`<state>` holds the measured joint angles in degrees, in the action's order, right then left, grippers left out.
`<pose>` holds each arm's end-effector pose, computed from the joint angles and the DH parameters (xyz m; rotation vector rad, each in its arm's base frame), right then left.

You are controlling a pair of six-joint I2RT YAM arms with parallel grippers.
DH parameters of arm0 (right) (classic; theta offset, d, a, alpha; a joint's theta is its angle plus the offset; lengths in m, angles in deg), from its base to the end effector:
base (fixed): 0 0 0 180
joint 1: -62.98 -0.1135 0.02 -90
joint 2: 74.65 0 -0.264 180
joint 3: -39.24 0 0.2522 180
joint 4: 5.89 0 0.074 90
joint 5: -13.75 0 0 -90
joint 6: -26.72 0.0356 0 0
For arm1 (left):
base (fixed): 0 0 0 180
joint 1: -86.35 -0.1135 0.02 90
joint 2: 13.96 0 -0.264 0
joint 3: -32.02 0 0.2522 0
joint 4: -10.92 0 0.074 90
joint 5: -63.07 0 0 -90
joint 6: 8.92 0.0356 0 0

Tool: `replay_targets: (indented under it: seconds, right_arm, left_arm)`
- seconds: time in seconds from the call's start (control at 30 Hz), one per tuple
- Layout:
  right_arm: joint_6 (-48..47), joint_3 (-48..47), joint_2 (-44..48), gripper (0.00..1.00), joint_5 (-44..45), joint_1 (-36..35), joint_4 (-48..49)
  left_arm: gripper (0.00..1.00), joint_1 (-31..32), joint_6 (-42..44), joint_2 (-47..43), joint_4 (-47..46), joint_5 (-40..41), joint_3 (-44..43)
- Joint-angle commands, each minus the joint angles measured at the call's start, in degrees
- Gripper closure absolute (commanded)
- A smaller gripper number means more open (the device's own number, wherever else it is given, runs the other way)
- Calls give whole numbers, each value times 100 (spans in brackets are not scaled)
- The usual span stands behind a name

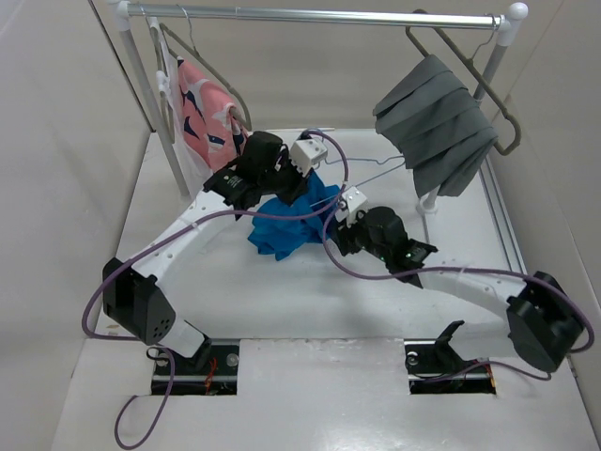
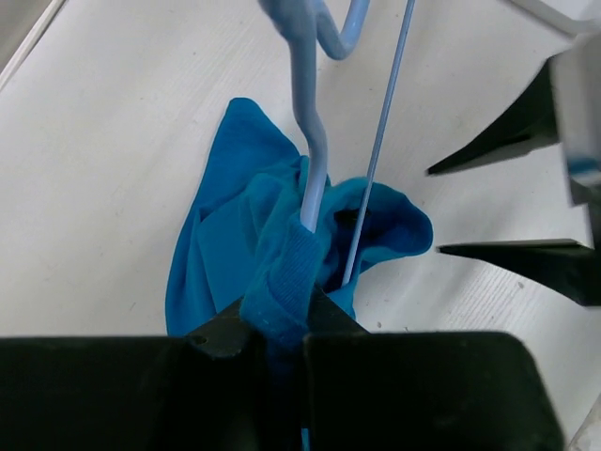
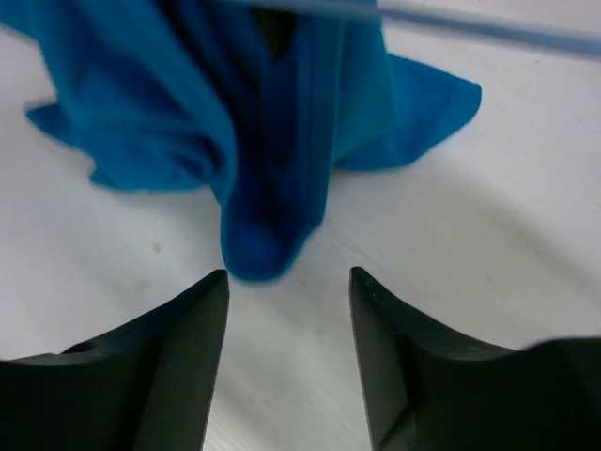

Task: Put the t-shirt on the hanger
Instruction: Place tshirt on hanger

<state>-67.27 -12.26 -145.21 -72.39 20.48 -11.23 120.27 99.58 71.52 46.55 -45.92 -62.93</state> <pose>0.2009 0.1808 0.2348 -0.7546 1.8675 0.3639 0.2795 -0.2019 0.3707 1.0844 1.7248 -0.5052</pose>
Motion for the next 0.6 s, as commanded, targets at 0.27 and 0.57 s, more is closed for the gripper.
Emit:
replay_targets:
  seconds: [0.27,0.57]
  right_arm:
    - [900,-286,-676,52,213,400,1794]
    - [1392,-287,-1740,40,-816,400,2742]
  left_arm:
    - [100,-16,-189,-479,-534,-220,253]
    - [100,-16,-391,-479,-728,-142,253]
